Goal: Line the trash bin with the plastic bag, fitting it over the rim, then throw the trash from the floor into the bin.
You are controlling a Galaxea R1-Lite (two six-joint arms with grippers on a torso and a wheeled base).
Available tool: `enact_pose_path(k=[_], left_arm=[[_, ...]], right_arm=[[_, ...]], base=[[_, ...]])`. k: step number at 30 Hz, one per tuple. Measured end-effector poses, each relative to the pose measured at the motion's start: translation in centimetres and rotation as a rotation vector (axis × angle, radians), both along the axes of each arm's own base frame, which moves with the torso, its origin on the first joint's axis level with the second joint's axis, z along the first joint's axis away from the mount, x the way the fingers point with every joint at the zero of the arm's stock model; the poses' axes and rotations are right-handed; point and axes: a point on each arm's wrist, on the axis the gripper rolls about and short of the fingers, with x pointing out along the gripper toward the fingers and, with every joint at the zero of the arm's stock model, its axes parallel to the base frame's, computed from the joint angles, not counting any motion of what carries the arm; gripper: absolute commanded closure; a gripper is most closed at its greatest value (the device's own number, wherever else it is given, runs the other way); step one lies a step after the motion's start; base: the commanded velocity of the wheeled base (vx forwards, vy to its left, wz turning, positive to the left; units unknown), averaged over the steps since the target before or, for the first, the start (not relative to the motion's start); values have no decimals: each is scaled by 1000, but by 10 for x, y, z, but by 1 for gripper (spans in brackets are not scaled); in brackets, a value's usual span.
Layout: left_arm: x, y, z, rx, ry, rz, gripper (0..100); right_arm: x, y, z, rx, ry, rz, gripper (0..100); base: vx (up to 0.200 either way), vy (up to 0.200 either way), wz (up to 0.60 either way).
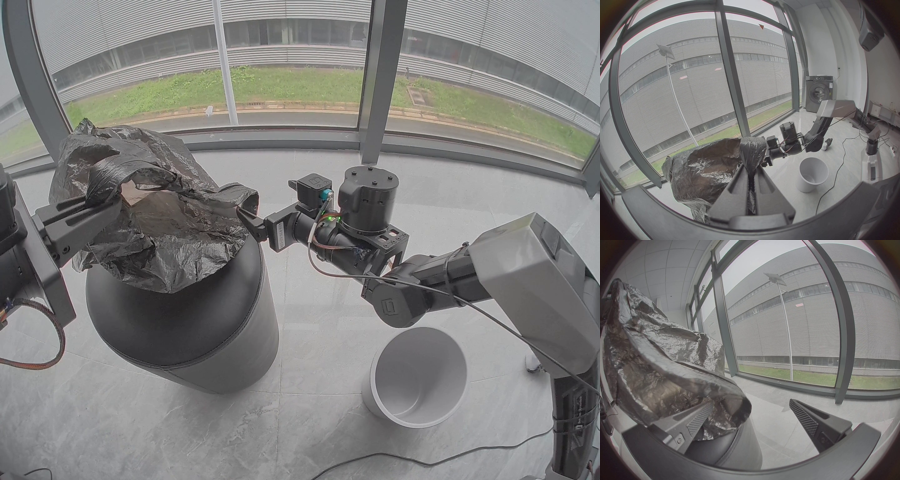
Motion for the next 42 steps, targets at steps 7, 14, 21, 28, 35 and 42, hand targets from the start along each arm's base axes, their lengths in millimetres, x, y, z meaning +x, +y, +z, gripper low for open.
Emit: enact_pose_path(k=[7, 14, 21, 28, 35, 42], left_arm=[[-6, -4, 2, -7, -9, -48, 100], [-10, -1, 5, -18, -22, -54, 100], [-10, -1, 2, -17, -12, -51, 100], [-4, 1, -4, -37, 30, -14, 100], [10, 0, -11, -72, 107, -49, 100], [43, -12, -19, -95, 222, -261, 100]], right_arm=[[11, 9, -10, 14, -13, 6, 0], [18, 3, -14, 19, -19, -8, 100], [17, -7, -21, 2, 13, 15, 100], [-12, -25, -19, -59, 108, 87, 100], [-70, -57, 9, -165, 305, 185, 100], [-133, -95, 55, -182, 422, 186, 100]], base=[[0, 0, 0], [0, 0, 0], [0, 0, 0], [0, 0, 0], [0, 0, 0], [0, 0, 0]])
